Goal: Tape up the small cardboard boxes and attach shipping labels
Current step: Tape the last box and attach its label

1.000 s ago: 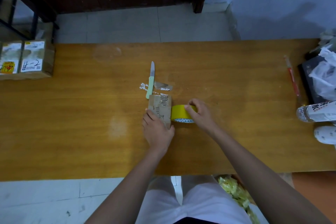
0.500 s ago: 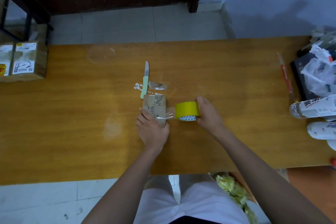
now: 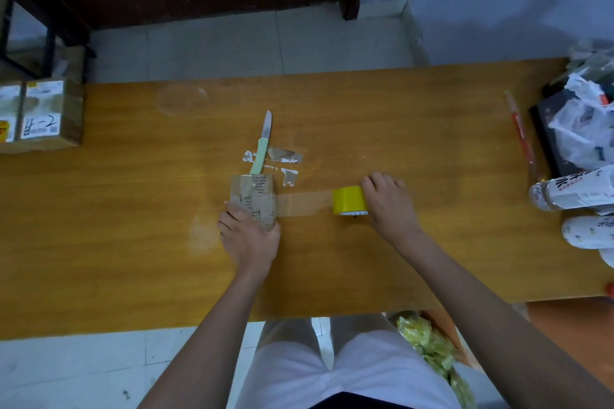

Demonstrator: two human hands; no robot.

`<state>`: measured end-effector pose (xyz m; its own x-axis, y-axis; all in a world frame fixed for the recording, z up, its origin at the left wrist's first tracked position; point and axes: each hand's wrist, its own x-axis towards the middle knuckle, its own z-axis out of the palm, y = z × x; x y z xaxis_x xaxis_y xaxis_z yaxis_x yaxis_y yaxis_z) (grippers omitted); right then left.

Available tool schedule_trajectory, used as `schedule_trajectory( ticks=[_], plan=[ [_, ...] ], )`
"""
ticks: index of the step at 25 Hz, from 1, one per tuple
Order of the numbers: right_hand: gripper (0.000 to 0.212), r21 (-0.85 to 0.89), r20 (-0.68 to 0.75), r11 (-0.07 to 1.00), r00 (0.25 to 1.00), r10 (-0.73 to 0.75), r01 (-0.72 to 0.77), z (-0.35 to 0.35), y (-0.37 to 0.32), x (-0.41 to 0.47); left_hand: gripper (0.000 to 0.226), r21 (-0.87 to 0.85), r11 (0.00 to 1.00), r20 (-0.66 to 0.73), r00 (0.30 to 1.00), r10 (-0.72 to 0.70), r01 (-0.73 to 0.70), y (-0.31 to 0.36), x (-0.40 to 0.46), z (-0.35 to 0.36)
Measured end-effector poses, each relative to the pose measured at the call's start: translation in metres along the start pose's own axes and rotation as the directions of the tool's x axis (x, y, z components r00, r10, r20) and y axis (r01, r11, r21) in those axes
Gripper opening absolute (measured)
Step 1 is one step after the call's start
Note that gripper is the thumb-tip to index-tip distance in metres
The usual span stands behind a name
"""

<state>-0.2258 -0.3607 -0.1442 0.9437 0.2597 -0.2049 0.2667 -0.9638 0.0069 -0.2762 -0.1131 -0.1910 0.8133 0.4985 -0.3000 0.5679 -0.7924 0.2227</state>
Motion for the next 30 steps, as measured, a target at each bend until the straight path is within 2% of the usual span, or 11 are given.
schedule_trajectory(
  ticks=[6,10,13,16,21,30],
  plan=[
    [0.032,0.024,-0.008,1.0,1.0,-0.015,0.016,-0.005,-0.011,0.003,0.117,-0.041,0.997,0.011,0.998,-0.063,0.063,-0.007,0.008,-0.004],
    [0.039,-0.054,0.001,0.998,1.0,-0.022,0.022,-0.009,-0.014,0.009,0.114,-0.053,0.996,0.012,0.998,-0.068,0.068,-0.007,0.008,-0.003],
    [0.03,-0.072,0.009,0.991,0.994,0.111,-0.11,-0.014,0.018,0.008,0.114,-0.077,0.991,-0.008,0.993,-0.115,0.114,-0.013,0.014,-0.006],
    [0.03,-0.089,0.021,0.98,0.983,0.183,-0.18,-0.008,0.052,-0.002,0.115,-0.031,0.998,-0.024,0.998,-0.063,0.062,-0.018,0.017,-0.004],
    [0.03,-0.079,-0.065,0.985,0.987,0.149,-0.154,-0.001,0.047,0.001,0.119,-0.033,0.995,-0.02,0.995,-0.096,0.095,-0.019,0.018,-0.004],
    [0.036,-0.032,-0.03,0.986,0.986,0.162,-0.163,0.004,0.055,-0.007,0.125,-0.001,0.998,-0.003,0.998,-0.061,0.061,-0.023,0.019,-0.009]
  ],
)
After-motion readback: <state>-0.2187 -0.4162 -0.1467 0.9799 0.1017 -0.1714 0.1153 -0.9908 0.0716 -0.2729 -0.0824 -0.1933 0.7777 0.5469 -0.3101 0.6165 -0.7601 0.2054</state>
